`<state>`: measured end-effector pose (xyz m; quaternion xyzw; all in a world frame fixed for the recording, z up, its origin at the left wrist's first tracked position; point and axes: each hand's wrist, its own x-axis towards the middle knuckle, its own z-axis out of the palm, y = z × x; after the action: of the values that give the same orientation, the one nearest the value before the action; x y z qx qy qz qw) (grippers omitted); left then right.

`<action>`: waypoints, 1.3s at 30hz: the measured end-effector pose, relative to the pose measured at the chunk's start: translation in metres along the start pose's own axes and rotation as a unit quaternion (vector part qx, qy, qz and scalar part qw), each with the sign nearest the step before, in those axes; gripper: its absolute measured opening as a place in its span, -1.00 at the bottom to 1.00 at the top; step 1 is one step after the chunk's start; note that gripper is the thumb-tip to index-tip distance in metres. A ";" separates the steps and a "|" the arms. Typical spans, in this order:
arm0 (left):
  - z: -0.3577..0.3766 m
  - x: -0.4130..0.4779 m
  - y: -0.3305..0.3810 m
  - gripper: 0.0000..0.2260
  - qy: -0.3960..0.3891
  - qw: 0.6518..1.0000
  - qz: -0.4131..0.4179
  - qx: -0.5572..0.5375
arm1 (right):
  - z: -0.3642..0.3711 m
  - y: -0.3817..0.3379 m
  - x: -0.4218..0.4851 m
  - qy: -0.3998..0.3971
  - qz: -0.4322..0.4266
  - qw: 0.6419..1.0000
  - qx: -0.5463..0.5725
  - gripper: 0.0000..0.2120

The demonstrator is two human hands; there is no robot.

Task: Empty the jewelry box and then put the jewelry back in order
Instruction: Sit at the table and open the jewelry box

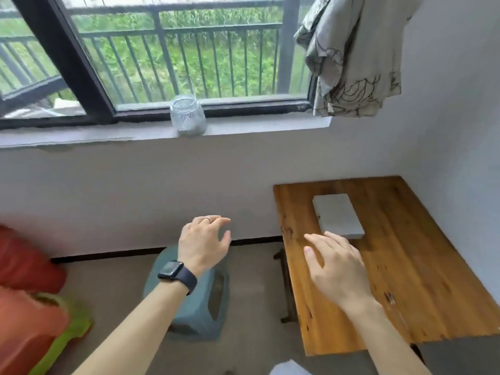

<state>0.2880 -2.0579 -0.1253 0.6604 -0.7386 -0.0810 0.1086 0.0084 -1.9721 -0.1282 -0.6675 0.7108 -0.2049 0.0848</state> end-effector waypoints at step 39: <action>0.310 0.364 0.259 -0.63 -0.314 0.783 0.530 0.087 | 0.177 0.168 0.146 0.147 0.557 0.817 0.027 -0.72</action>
<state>-0.0813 -2.3968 -0.3362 0.1095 -0.9695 -0.1485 -0.1611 -0.0893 -2.1435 -0.3337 -0.1176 0.9593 -0.2377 0.0969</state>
